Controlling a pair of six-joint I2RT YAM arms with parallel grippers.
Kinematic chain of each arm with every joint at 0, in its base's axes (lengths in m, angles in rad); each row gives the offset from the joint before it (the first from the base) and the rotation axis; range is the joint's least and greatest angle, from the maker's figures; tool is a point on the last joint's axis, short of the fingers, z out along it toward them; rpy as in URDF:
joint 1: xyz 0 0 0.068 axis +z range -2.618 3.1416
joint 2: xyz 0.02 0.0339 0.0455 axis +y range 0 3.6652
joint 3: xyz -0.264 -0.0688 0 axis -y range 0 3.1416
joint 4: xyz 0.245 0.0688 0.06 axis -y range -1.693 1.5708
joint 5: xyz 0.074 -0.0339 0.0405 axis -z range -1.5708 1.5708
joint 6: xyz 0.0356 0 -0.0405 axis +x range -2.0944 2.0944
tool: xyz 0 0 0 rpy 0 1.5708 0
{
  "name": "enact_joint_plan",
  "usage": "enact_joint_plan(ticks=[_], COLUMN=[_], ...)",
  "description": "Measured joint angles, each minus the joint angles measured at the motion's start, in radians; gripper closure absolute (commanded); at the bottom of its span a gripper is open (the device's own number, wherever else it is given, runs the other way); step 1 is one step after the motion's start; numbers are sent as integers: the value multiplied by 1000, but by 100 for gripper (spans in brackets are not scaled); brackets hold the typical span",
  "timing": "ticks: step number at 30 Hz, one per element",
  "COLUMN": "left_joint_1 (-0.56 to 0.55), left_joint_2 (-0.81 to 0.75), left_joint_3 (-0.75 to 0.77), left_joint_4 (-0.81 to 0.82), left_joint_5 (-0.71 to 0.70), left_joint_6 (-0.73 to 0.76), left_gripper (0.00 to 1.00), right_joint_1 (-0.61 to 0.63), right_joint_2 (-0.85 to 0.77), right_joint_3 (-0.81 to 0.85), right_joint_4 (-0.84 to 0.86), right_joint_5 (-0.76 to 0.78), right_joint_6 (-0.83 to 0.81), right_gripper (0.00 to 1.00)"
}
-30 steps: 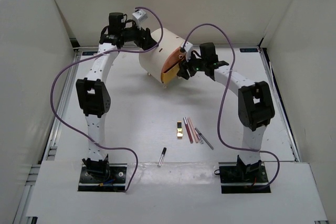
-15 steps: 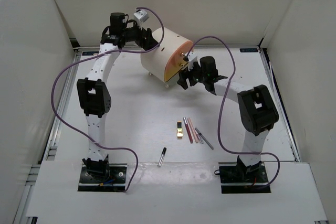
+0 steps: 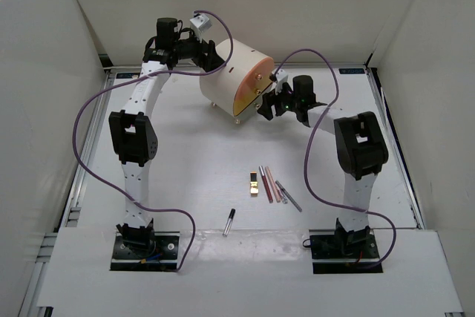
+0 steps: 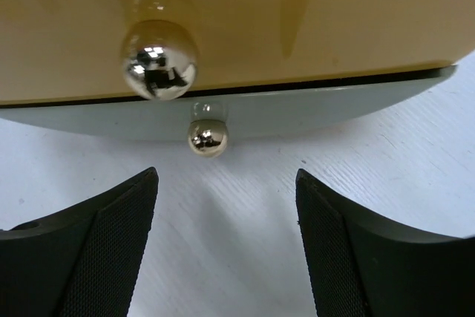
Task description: Organize the makeup
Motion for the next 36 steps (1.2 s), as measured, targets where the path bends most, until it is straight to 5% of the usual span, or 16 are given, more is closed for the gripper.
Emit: enact_joint_plan(ticks=[13,24,36], left_joint_1=[0,-3,5], left_joint_2=[0,0,0], left_joint_3=[2,3,7], left_joint_4=[-6,-10,-38], left_joint_5=[-4,-9,6], left_joint_6=[6,24,36], left_gripper=[2,2,2], right_joint_1=[-3,-6,3], right_joint_2=[152,188,160], right_joint_3=[76,98,15], right_joint_4=[144,175,265], right_joint_5=[-85,-160,-132], right_joint_6=[135,190,187], right_gripper=[34,81,97])
